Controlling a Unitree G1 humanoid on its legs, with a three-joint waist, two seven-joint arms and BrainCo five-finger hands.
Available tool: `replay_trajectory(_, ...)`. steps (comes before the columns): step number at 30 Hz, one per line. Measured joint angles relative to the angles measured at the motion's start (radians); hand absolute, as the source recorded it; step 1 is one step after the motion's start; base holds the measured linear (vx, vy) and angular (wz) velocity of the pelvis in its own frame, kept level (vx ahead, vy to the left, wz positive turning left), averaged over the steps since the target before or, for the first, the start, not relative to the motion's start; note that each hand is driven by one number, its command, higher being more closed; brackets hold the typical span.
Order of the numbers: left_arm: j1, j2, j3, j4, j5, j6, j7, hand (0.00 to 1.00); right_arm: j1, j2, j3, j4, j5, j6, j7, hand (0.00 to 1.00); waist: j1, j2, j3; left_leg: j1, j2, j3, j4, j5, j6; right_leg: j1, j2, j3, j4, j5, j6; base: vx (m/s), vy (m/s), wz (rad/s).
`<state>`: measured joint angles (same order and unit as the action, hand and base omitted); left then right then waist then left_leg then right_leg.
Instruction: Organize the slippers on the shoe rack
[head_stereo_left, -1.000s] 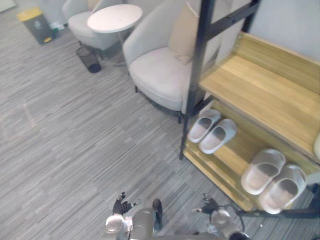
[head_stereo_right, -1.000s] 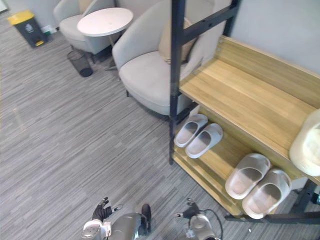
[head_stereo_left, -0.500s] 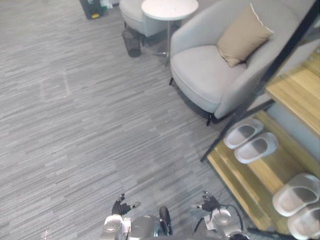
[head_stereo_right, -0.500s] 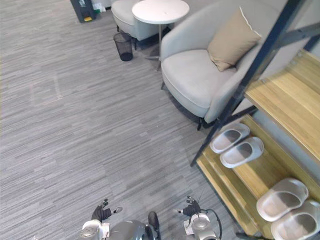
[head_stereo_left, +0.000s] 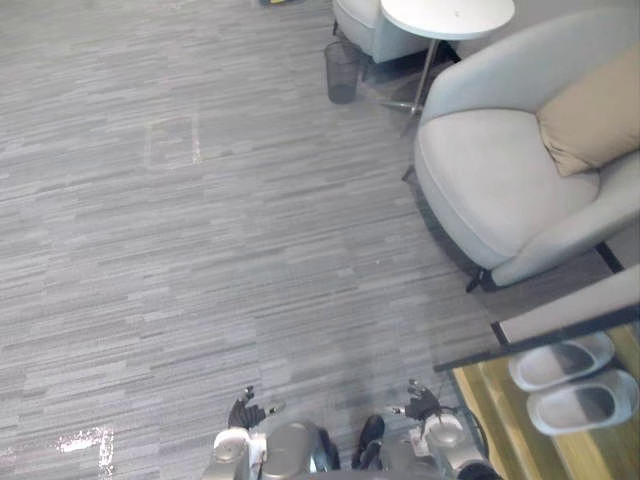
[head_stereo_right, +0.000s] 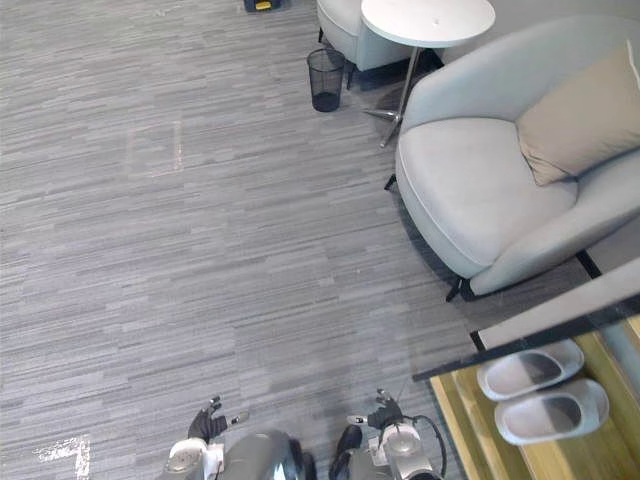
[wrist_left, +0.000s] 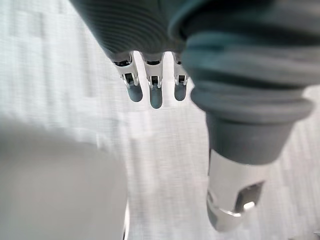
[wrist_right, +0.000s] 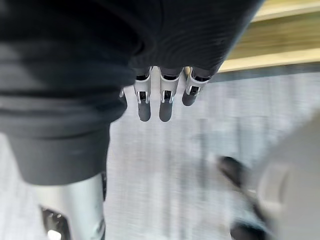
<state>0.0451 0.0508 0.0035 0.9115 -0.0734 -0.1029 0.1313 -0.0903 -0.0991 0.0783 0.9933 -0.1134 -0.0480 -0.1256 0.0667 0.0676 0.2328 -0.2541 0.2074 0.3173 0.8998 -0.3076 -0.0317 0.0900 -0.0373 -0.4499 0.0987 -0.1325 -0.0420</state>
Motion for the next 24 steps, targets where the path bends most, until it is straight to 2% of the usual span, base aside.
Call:
replay_trajectory(1, -0.004, 0.0, 0.005, 0.0, 0.0, 0.0, 0.0, 0.0, -0.006, -0.001, -0.001, 0.001, 0.003, 0.0, -0.005, 0.0, 0.001, -0.001, 0.001, -0.018, 0.023, 0.003, -0.013, -0.003, -0.005, 0.016, -0.009, -0.003, -0.001, -0.005, 0.009, 0.25, 0.082, 0.15)
replay_trajectory(3, -0.015, 0.003, 0.021, 0.001, 0.0, 0.0, 0.001, 0.0, -0.017, 0.0, -0.005, 0.001, 0.006, 0.001, -0.01, 0.0, 0.002, -0.008, 0.005, -0.07, 0.044, 0.014, -0.16, 0.006, 0.0, 0.057, -0.052, -0.027, 0.005, -0.033, 0.054, 0.34, 0.205, 0.3)
replay_trajectory(4, -0.015, 0.003, 0.02, 0.002, 0.001, 0.0, 0.001, 0.0, -0.015, 0.0, -0.013, 0.001, 0.006, 0.001, -0.011, 0.0, 0.002, -0.004, 0.003, -0.085, 0.046, 0.042, -0.313, 0.078, 0.022, 0.074, -0.066, -0.046, 0.019, -0.06, 0.099, 0.39, 0.31, 0.5)
replay_trajectory(5, -0.016, 0.0, 0.021, 0.003, -0.001, 0.0, -0.002, 0.0, -0.015, -0.003, -0.029, 0.003, 0.006, 0.001, -0.012, 0.0, 0.004, 0.009, 0.001, -0.1, 0.046, 0.047, -0.395, 0.165, 0.032, 0.09, -0.069, -0.06, 0.035, -0.092, 0.144, 0.34, 0.271, 0.65)
replay_trajectory(6, -0.03, 0.007, 0.032, 0.001, 0.004, 0.0, 0.002, 0.0, -0.022, 0.01, -0.035, 0.002, 0.007, 0.006, -0.014, 0.0, 0.01, -0.025, 0.008, -0.096, 0.016, 0.057, -0.393, 0.168, 0.038, 0.091, -0.097, -0.073, 0.037, -0.1, 0.158, 0.4, 0.293, 0.6)
replay_trajectory(7, -0.033, 0.025, 0.051, -0.01, 0.008, 0.0, 0.001, 0.0, -0.028, 0.037, -0.034, 0.002, 0.006, 0.006, -0.011, 0.0, 0.026, -0.064, 0.011, -0.098, -0.017, 0.058, -0.413, 0.164, 0.046, 0.089, -0.113, -0.083, 0.022, -0.086, 0.148, 0.26, 0.172, 0.48)
replay_trajectory(8, -0.034, 0.035, 0.059, -0.016, 0.007, 0.0, 0.0, 0.0, -0.034, 0.048, -0.034, -0.001, 0.006, 0.004, -0.011, 0.0, 0.036, -0.079, 0.011, -0.103, -0.027, 0.055, -0.417, 0.164, 0.047, 0.093, -0.116, -0.092, 0.007, -0.077, 0.144, 0.36, 0.192, 0.41)
replay_trajectory(9, -0.039, 0.052, 0.071, -0.018, 0.013, 0.0, 0.001, 0.0, -0.055, 0.063, -0.032, 0.002, 0.006, 0.002, -0.01, 0.0, 0.056, -0.099, 0.016, -0.104, -0.044, 0.051, -0.414, 0.153, 0.063, 0.115, -0.118, -0.104, -0.021, -0.046, 0.16, 0.29, 0.118, 0.48)
replay_trajectory(10, -0.038, 0.057, 0.086, -0.013, 0.014, 0.001, 0.001, 0.0, -0.068, 0.064, -0.023, 0.002, 0.005, 0.001, -0.01, 0.0, 0.059, -0.104, 0.02, -0.095, -0.054, 0.052, -0.398, 0.133, 0.079, 0.139, -0.123, -0.114, -0.02, -0.024, 0.183, 0.34, 0.151, 0.51)
replay_trajectory(11, -0.035, 0.056, 0.098, -0.009, 0.014, 0.002, 0.002, 0.0, -0.069, 0.063, -0.021, 0.001, 0.005, -0.002, -0.009, 0.0, 0.062, -0.105, 0.02, -0.08, -0.061, 0.052, -0.395, 0.116, 0.08, 0.151, -0.131, -0.113, 0.004, -0.022, 0.187, 0.28, 0.181, 0.4)
replay_trajectory(12, -0.023, 0.056, 0.111, 0.0, 0.014, 0.004, 0.003, 0.0, -0.068, 0.059, -0.014, 0.005, 0.004, -0.003, -0.007, 0.0, 0.069, -0.097, 0.021, -0.038, -0.066, 0.052, -0.397, 0.06, 0.063, 0.141, -0.161, -0.103, 0.127, -0.036, 0.209, 0.26, 0.229, 0.25)
replay_trajectory(13, -0.011, 0.057, 0.117, 0.008, 0.014, 0.004, 0.003, 0.0, -0.064, 0.057, -0.011, 0.005, 0.004, -0.002, -0.005, 0.0, 0.069, -0.098, 0.021, -0.004, -0.078, 0.039, -0.394, 0.026, 0.056, 0.079, -0.226, -0.075, 0.346, -0.038, 0.22, 0.25, 0.237, 0.24)
replay_trajectory(14, -0.007, 0.063, 0.116, 0.014, 0.014, 0.005, 0.003, 0.0, -0.064, 0.058, -0.008, 0.004, 0.004, -0.002, -0.004, 0.0, 0.067, -0.101, 0.023, 0.017, -0.086, 0.023, -0.398, 0.011, 0.054, 0.026, -0.265, -0.05, 0.494, -0.007, 0.209, 0.24, 0.192, 0.46)
replay_trajectory(15, -0.002, 0.078, 0.107, 0.02, 0.014, 0.014, 0.005, 0.0, -0.049, 0.06, 0.001, 0.005, 0.002, 0.0, 0.0, 0.0, 0.054, -0.11, 0.024, 0.05, -0.105, -0.002, -0.4, -0.013, 0.062, -0.068, -0.315, 0.019, 0.721, 0.057, 0.15, 0.26, 0.117, 0.69)
replay_trajectory(16, 0.0, 0.086, 0.095, 0.025, 0.014, 0.026, 0.014, 0.0, -0.034, 0.064, 0.009, 0.006, 0.002, 0.002, 0.002, 0.0, 0.047, -0.11, 0.027, 0.077, -0.115, -0.031, -0.406, -0.028, 0.07, -0.142, -0.307, 0.081, 0.845, 0.001, 0.145, 0.29, 0.082, 0.77)
replay_trajectory(17, 0.002, 0.085, 0.095, 0.025, 0.013, 0.027, 0.023, 0.0, -0.026, 0.065, 0.012, 0.006, 0.002, 0.003, 0.003, 0.0, 0.045, -0.112, 0.029, 0.102, -0.117, -0.047, -0.417, -0.033, 0.073, -0.177, -0.292, 0.094, 0.869, -0.035, 0.141, 0.32, 0.05, 0.7)
replay_trajectory(19, 0.008, 0.086, 0.095, 0.023, 0.013, 0.027, 0.026, 0.0, -0.014, 0.067, 0.021, 0.006, 0.002, 0.004, 0.005, 0.0, 0.039, -0.112, 0.029, 0.171, -0.129, -0.096, -0.468, -0.04, 0.078, -0.266, -0.241, 0.088, 0.784, -0.102, 0.121, 0.34, 0.032, 0.67)
replay_trajectory(20, 0.007, 0.083, 0.093, 0.023, 0.013, 0.027, 0.026, 0.0, -0.014, 0.064, 0.021, 0.006, 0.001, 0.003, 0.005, 0.0, 0.034, -0.11, 0.03, 0.188, -0.133, -0.119, -0.482, -0.044, 0.078, -0.304, -0.213, 0.088, 0.698, -0.11, 0.12, 0.34, -0.015, 0.77)
replay_trajectory(21, 0.003, 0.077, 0.09, 0.022, 0.013, 0.027, 0.026, 0.0, -0.014, 0.06, 0.021, 0.006, 0.001, 0.003, 0.006, 0.0, 0.028, -0.104, 0.031, 0.194, -0.133, -0.147, -0.488, -0.051, 0.075, -0.334, -0.187, 0.093, 0.609, -0.109, 0.122, 0.36, -0.064, 1.11)
replay_trajectory(22, -0.011, 0.069, 0.078, 0.022, 0.013, 0.026, 0.027, 0.0, -0.013, 0.058, 0.019, 0.007, 0.001, 0.004, 0.006, 0.0, 0.017, -0.099, 0.033, 0.21, -0.134, -0.195, -0.496, -0.063, 0.065, -0.374, -0.141, 0.133, 0.429, -0.08, 0.136, 0.38, -0.087, 1.19)
replay_trajectory(24, -0.012, 0.059, 0.074, 0.022, 0.012, 0.024, 0.037, 0.0, 0.001, 0.059, 0.012, 0.005, 0.001, 0.007, 0.006, 0.0, 0.011, -0.104, 0.03, 0.242, -0.147, -0.269, -0.495, -0.101, 0.024, -0.402, -0.093, 0.221, 0.227, 0.013, 0.135, 0.41, -0.12, 1.2)
